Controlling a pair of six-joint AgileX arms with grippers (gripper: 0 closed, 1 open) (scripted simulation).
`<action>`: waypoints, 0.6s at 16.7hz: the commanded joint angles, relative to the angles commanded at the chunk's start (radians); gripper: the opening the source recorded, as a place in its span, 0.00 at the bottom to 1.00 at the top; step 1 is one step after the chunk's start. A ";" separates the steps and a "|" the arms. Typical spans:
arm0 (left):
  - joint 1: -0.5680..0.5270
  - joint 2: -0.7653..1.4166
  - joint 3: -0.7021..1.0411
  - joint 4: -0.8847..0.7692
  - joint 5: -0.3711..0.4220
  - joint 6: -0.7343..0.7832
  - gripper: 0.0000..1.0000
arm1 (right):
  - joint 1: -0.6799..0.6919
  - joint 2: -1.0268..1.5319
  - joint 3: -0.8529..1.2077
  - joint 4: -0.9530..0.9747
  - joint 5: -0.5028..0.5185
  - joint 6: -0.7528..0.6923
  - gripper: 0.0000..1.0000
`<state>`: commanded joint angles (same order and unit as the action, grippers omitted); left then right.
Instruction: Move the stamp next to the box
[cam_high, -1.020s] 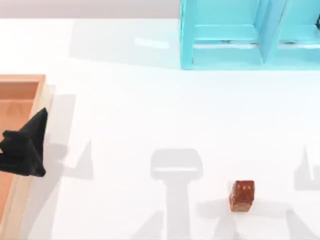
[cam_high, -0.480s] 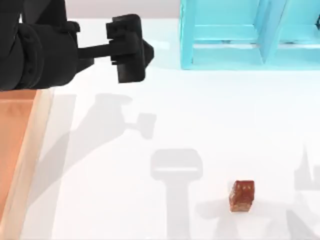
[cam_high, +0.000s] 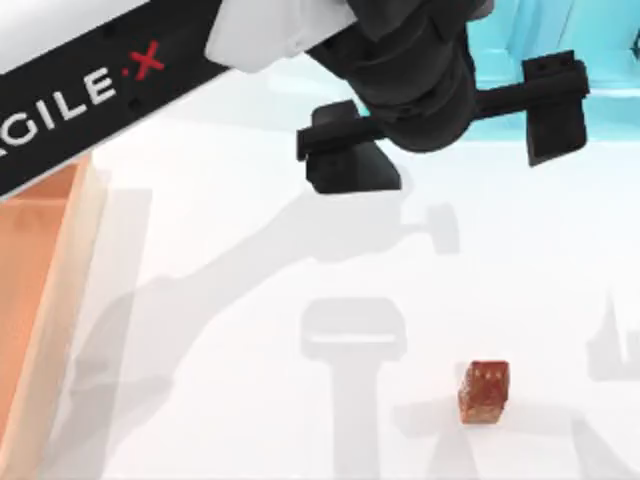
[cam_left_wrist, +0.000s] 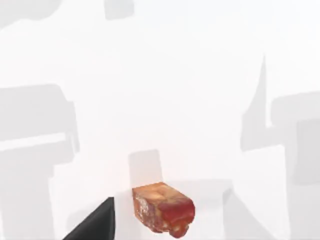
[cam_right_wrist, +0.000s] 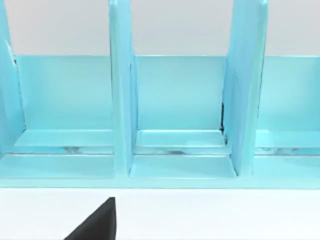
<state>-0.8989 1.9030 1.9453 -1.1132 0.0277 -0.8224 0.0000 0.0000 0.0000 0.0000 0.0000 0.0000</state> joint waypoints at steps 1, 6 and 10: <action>-0.029 0.084 0.076 -0.054 -0.006 -0.037 1.00 | 0.000 0.000 0.000 0.000 0.000 0.000 1.00; -0.144 0.404 0.329 -0.294 -0.019 -0.179 1.00 | 0.000 0.000 0.000 0.000 0.000 0.000 1.00; -0.182 0.502 0.388 -0.385 -0.023 -0.226 1.00 | 0.000 0.000 0.000 0.000 0.000 0.000 1.00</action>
<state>-1.0806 2.4051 2.3329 -1.4984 0.0051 -1.0488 0.0000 0.0000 0.0000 0.0000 0.0000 0.0000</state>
